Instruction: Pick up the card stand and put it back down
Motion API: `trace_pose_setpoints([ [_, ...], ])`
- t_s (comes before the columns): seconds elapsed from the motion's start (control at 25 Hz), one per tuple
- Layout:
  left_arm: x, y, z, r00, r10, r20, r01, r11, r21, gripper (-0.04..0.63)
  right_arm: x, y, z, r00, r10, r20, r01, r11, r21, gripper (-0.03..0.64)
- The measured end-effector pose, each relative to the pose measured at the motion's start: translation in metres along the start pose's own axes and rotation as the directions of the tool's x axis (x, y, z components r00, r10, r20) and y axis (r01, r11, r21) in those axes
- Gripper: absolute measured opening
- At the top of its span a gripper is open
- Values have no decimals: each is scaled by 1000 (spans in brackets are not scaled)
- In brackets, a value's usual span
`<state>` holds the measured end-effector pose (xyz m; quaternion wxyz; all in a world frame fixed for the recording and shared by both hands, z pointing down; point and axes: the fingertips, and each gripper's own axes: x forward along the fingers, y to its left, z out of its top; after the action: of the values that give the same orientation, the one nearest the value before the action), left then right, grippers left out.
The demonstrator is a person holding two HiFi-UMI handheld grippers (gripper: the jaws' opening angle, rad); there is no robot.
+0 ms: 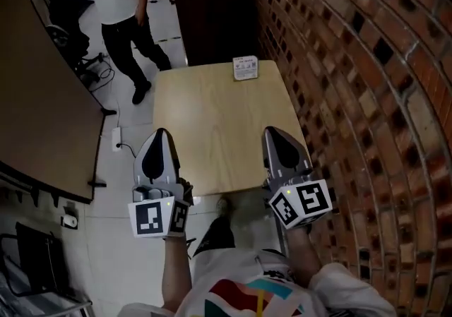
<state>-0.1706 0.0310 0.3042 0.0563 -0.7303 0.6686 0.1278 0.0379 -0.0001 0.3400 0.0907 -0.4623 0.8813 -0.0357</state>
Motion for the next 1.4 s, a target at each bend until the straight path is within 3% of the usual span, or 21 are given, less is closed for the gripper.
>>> trace_pose_setpoints([
  [0.16,92,24,0,999,-41,-2,40,999,-7,5,78,-23,6,999,-29,-22,29,1000,-7,0],
  [0.32,142,21,-26,996,-82,-40,80,996,-41,6,112,-61,-1,995,-82,-49,82,997,-4,0],
  [0.64,183,29,-47,996,-46,-75,39,995,-86,5,149,-95,-18,991,-79,-107,81,997,18,0],
  [1.0,195,34,-49,999,-35,-33,29,987,-159,5,170,-105,-26,991,-52,-120,56,998,28,3],
  [1.2,197,37,-53,999,-28,-39,22,989,-145,5,178,-111,-32,991,-50,-123,54,998,29,12],
  [1.32,197,40,-59,998,-18,-61,9,990,-142,5,190,-121,-38,990,-61,-128,63,998,8,66],
  [1.4,198,42,-64,997,-10,-75,0,990,-139,5,209,-134,-50,987,-69,-146,67,998,-23,162],
])
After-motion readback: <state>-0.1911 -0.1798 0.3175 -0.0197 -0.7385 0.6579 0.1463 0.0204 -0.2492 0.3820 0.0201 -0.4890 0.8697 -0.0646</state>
